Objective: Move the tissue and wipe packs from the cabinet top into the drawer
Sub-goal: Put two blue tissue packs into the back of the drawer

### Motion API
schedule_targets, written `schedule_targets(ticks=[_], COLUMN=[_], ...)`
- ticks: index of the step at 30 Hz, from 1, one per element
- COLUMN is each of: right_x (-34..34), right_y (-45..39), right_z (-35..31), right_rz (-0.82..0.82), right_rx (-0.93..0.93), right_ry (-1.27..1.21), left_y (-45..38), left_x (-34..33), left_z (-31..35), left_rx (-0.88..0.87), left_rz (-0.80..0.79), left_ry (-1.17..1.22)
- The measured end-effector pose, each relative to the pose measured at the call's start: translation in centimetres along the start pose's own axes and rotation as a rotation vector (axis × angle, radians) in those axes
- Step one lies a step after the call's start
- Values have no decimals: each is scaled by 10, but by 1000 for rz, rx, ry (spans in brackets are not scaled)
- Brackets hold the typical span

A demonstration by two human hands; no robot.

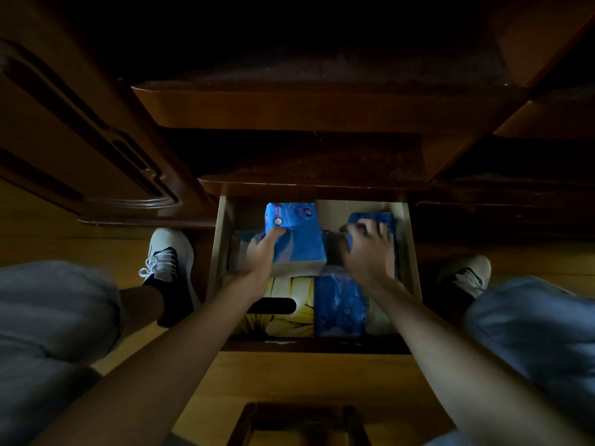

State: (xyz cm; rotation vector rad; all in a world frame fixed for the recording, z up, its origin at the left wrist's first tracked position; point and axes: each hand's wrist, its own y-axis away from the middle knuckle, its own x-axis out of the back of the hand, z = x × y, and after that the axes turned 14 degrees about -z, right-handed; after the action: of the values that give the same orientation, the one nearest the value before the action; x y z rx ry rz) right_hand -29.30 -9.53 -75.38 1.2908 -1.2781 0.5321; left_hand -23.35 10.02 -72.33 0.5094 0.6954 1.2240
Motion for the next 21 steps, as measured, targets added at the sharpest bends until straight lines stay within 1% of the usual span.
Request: schedule_targets(ticks=[1, 2, 3, 4, 5, 6, 7, 8, 10, 12, 14, 16, 17, 18, 20, 21], right_x=[7, 15, 20, 25, 26, 24, 21, 17, 9, 5, 2, 4, 6, 8, 7, 4], right_y=[2, 6, 8, 10, 11, 12, 11, 10, 3, -4, -12, -22, -26, -33, -47, -54], right_z=[-8, -17, -26, -33, -37, -37, -35, -31, -21, -10, -1, 1, -2, -6, -20, -29], right_rz=[-77, -233, -417, -570, -656, -689, -684, -645, -524, -467, -424, -391, -383, -371, -341, -323], right_rx=[-24, -80, -133, -129, -88, -53, -50, -82, -198, -309, -369, -380, -368, -344, -246, -193], right_ry=[-328, -682, -934, -1040, -1068, -1077, -1124, -1197, -1310, -1385, -1417, -1380, -1354, -1340, -1303, -1272], left_y=[-3, -6, -9, -11, -11, -12, -13, -14, -15, -15, -14, -13, -13, -11, -5, -2], left_x=[-3, -7, -10, -13, -16, -16, -16, -15, -12, -8, -3, 5, 11, 20, 40, 50], left_z=[-2, -3, -5, -5, -5, -5, -5, -5, -3, 1, 5, 6, 6, 5, 5, 5], left_rx=[3, 11, 22, 27, 20, 4, -16, -38, -97, -145, -158, -169, -192, -231, -355, -416], left_rz=[11, 25, 42, 59, 79, 93, 89, 58, -43, -57, -31, -8, 11, 56, 203, 262], left_ry=[-22, -60, -104, -147, -188, -234, -284, -342, -522, -651, -632, -619, -677, -787, -1053, -1143])
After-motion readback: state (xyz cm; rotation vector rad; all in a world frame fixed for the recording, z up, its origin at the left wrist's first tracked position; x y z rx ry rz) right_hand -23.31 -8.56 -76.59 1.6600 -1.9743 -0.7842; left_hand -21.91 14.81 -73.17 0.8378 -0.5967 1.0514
